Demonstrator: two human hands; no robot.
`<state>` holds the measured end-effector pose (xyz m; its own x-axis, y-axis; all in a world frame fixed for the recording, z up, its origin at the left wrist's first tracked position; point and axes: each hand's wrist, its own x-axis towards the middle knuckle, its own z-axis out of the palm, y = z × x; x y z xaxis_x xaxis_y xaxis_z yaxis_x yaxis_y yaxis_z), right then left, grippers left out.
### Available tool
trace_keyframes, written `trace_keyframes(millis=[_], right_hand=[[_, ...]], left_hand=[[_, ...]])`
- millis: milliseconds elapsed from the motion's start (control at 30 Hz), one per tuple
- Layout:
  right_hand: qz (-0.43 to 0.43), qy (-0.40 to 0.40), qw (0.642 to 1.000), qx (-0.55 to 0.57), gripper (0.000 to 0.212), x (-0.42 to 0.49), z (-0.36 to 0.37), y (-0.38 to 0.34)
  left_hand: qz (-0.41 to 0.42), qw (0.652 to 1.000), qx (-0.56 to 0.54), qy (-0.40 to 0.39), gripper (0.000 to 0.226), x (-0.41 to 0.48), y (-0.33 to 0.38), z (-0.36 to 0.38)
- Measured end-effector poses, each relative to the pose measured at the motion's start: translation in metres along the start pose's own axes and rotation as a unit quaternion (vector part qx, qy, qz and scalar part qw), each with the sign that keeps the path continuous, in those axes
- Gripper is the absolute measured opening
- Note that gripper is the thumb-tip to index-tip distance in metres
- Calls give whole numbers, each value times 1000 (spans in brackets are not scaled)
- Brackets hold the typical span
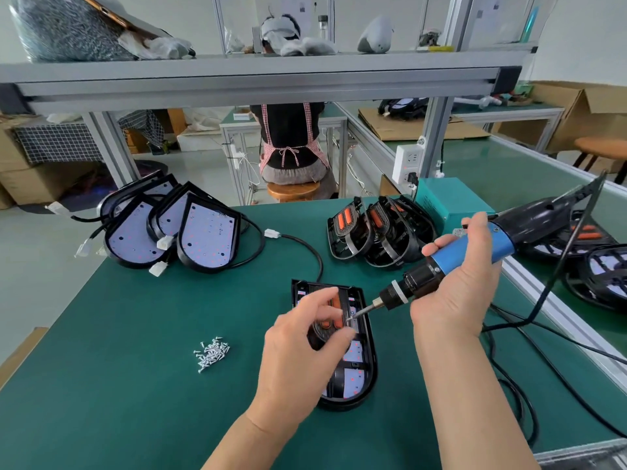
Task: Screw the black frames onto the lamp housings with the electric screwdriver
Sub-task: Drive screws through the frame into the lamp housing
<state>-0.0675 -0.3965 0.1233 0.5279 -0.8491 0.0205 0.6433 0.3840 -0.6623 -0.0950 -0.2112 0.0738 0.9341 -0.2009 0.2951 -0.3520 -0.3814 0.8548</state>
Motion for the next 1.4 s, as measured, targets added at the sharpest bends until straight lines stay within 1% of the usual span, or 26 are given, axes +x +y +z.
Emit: trace_keyframes(millis=[67, 100, 133, 167, 233, 267, 300, 333, 400, 433, 467, 600, 767, 1000, 1100, 1200, 1400], right_hand=[[-20, -13, 997, -75, 26, 2, -1, 0], [-24, -11, 996, -81, 27, 4, 1, 0], [-34, -15, 998, -53, 27, 7, 4, 0], [-47, -15, 998, -35, 26, 10, 7, 0], [-75, -15, 995, -62, 21, 18, 18, 2], [-88, -23, 993, -73, 20, 21, 21, 5], [-95, -36, 992, -76, 21, 22, 24, 8], [-101, -48, 991, -79, 22, 24, 27, 14], [-108, -81, 986, -103, 25, 26, 30, 24], [-110, -97, 982, -122, 25, 26, 32, 28], [-111, -112, 978, -138, 25, 27, 33, 32], [-104, -157, 969, -157, 21, 27, 34, 44], [-98, -196, 961, -166, 17, 20, 34, 50], [-94, -197, 958, -186, 16, 22, 34, 56], [-90, -199, 957, -190, 20, 22, 34, 57], [-89, -206, 955, -196, 18, 22, 34, 57], [-90, -205, 954, -200, 19, 22, 33, 58]], left_hand=[[-18, 998, -3, 64, 32, 7, -6, -6], [-38, 995, 8, 94, 31, 12, -11, -9], [-72, 992, 28, 102, 37, 19, -16, -10], [-123, 988, 51, 80, 50, 27, -21, -11], [-213, 973, 91, -6, 80, 41, -29, -9], [-232, 965, 111, -39, 89, 46, -32, -7], [-239, 961, 125, -62, 91, 51, -33, -6], [-240, 959, 126, -78, 87, 55, -34, -5], [-243, 960, 94, -103, 67, 57, -35, -5], [-244, 961, 72, -108, 61, 56, -35, -4], [-247, 962, 51, -107, 59, 53, -35, -4], [-259, 963, 14, -74, 62, 41, -34, -2], [-268, 961, -20, -66, 62, 36, -34, -2], [-274, 959, -39, -66, 63, 37, -37, -1], [-274, 959, -45, -60, 60, 37, -38, 0], [-273, 958, -61, -64, 56, 37, -39, 1], [-271, 957, -75, -67, 63, 37, -39, 1]])
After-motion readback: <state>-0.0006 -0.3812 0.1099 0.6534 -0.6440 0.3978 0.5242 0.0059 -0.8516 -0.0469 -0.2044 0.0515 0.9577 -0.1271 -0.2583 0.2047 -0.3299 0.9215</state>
